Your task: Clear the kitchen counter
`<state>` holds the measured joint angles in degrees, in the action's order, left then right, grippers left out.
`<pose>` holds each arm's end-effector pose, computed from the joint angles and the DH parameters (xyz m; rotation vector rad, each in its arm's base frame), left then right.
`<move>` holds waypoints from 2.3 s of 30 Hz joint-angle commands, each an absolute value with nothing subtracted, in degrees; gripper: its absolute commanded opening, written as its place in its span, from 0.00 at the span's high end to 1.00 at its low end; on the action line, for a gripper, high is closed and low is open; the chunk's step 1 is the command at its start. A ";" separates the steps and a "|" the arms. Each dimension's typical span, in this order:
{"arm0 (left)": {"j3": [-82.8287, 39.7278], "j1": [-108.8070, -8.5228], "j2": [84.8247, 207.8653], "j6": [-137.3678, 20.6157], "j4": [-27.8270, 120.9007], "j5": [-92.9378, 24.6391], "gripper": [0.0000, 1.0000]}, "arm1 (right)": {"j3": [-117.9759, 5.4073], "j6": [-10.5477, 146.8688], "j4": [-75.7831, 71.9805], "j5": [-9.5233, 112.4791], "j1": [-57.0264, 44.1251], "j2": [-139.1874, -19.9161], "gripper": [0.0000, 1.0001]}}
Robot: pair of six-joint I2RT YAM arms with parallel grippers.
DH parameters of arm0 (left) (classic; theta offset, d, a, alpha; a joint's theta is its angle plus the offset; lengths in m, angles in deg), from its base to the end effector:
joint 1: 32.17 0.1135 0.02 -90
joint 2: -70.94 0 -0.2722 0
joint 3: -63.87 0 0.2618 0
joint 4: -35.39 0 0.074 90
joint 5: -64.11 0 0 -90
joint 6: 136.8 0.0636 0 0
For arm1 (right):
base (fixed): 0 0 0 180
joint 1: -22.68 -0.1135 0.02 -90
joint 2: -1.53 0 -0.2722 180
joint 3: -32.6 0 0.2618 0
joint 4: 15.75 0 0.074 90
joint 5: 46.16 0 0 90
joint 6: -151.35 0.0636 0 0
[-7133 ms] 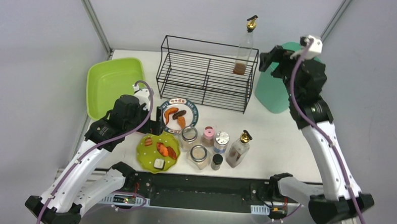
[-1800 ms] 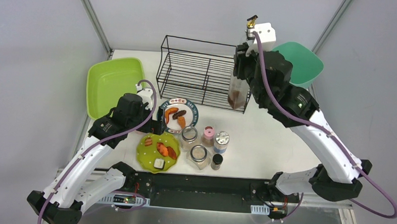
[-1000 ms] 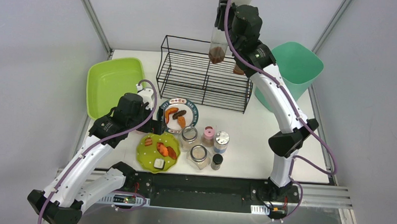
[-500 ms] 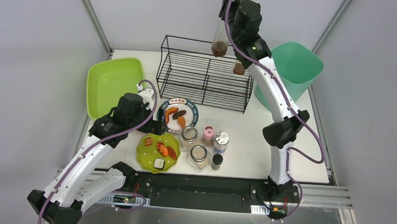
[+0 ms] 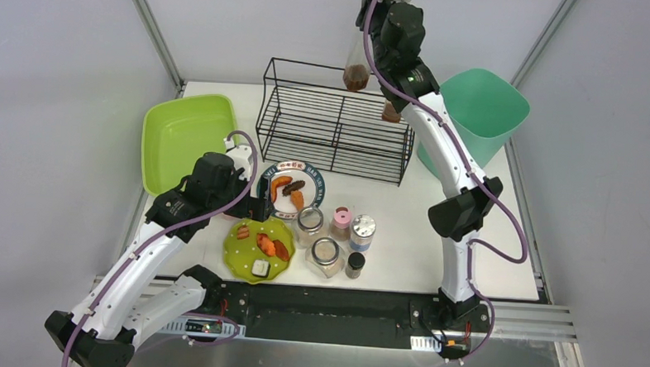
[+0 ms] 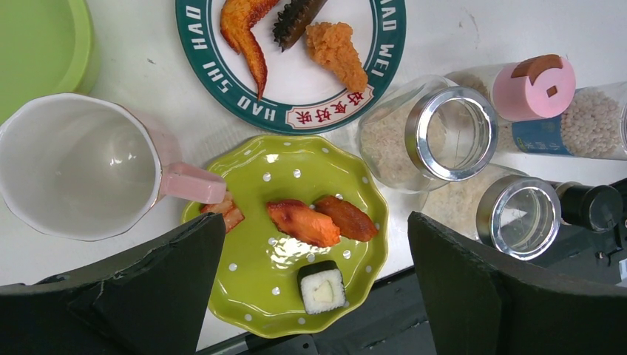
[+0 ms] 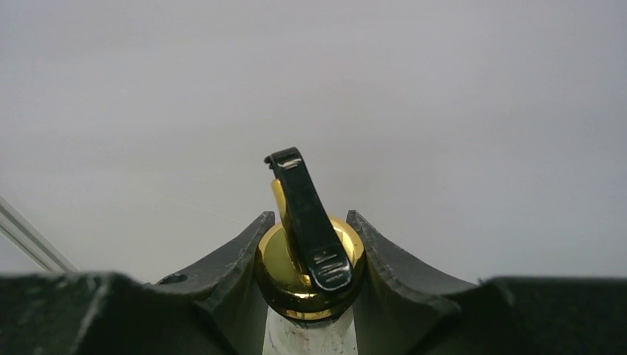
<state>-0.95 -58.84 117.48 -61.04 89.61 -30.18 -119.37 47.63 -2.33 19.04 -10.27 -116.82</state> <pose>0.1700 -0.0907 0.3125 0.2847 2.2197 -0.4774 0.4264 0.2446 0.5435 -0.1274 1.2455 0.0270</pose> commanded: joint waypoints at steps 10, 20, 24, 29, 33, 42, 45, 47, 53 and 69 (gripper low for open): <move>-0.35 -59.08 116.95 -61.46 89.07 -30.83 0.00 | -122.47 46.29 -6.81 7.43 -11.25 -116.91 1.00; -0.32 -59.14 116.97 -61.39 89.06 -30.56 0.00 | -120.48 44.31 -6.40 4.87 -12.14 -116.66 1.00; -0.31 -59.13 116.99 -61.38 89.08 -30.62 0.00 | -121.03 43.04 -4.66 3.75 -12.69 -117.58 1.00; -0.20 -59.11 116.82 -61.53 89.08 -30.31 0.00 | -118.56 43.39 -4.28 2.72 -12.86 -117.52 1.00; -0.26 -59.07 116.91 -61.47 89.16 -30.35 0.00 | -117.62 44.09 -4.07 2.33 -12.70 -117.91 1.00; -0.21 -59.16 116.72 -61.47 89.24 -30.35 0.00 | -116.07 49.81 0.01 2.32 -11.28 -117.52 1.00; -0.26 -59.10 116.56 -61.50 89.25 -30.37 0.00 | -115.18 51.82 1.63 2.34 -10.68 -117.27 1.00; -0.27 -59.10 116.47 -61.47 89.25 -30.32 0.00 | -114.29 53.29 2.51 2.57 -10.21 -116.96 1.00; -0.20 -59.13 116.45 -61.47 89.27 -30.17 0.00 | -111.42 54.40 2.50 2.21 -9.81 -116.59 0.88; -0.25 -59.12 116.63 -61.47 89.27 -29.94 0.00 | -109.96 52.10 3.28 4.36 -11.48 -111.83 0.27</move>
<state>-0.95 -58.84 117.05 -61.04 89.61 -30.16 -110.12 53.55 4.88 4.05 -10.05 -118.32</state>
